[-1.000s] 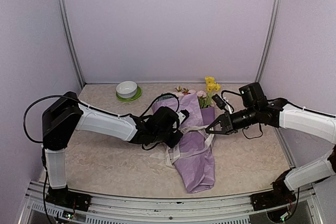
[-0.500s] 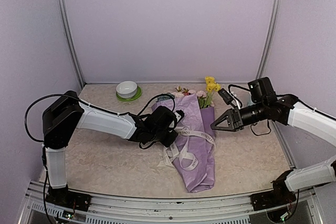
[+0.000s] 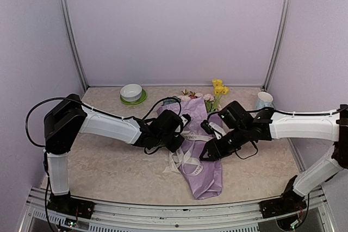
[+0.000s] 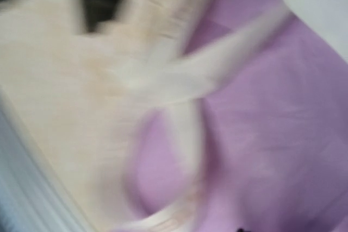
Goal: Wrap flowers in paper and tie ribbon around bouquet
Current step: Cross the ribbon over the folded bouquet.
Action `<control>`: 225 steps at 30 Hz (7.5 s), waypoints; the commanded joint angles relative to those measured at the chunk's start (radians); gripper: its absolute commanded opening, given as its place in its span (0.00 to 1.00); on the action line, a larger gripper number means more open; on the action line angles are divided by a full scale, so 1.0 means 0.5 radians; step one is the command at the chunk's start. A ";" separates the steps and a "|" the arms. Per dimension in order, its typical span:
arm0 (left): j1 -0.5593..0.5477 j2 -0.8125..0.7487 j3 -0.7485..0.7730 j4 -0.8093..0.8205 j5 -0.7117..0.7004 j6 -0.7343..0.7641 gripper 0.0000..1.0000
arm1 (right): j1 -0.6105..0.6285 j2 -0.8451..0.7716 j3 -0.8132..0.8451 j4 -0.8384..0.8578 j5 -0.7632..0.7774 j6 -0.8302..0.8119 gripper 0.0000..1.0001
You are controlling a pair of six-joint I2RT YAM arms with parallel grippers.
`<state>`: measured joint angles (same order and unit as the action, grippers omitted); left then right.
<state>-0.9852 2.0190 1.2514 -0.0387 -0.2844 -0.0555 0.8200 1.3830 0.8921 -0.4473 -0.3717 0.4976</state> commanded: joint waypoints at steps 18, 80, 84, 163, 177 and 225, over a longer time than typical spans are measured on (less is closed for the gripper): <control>0.004 -0.004 -0.011 -0.012 -0.021 0.008 0.00 | 0.249 0.531 0.117 0.094 0.116 -0.008 0.04; -0.156 0.195 0.260 0.003 0.334 -0.339 0.00 | -0.287 0.241 -0.377 0.639 -0.625 0.304 0.00; -0.158 0.162 0.264 -0.007 0.335 -0.339 0.00 | -0.299 0.406 -0.368 0.599 -0.502 0.235 0.00; -0.084 -0.370 -0.245 -1.027 0.240 -0.503 0.00 | -0.388 0.548 -0.434 0.563 -0.443 0.096 0.00; 0.205 -0.738 -0.309 -1.362 -0.418 -0.894 0.00 | -0.447 0.524 -0.443 0.541 -0.418 0.072 0.00; -0.316 -0.803 -0.253 -0.558 0.579 -0.441 0.34 | -0.560 0.653 -0.364 0.631 -0.585 0.049 0.00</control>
<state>-1.1439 1.6341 1.1225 -0.5182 -0.0917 -0.2409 0.5472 1.6917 0.7181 -0.1429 -0.6697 0.5278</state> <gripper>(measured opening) 0.340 0.003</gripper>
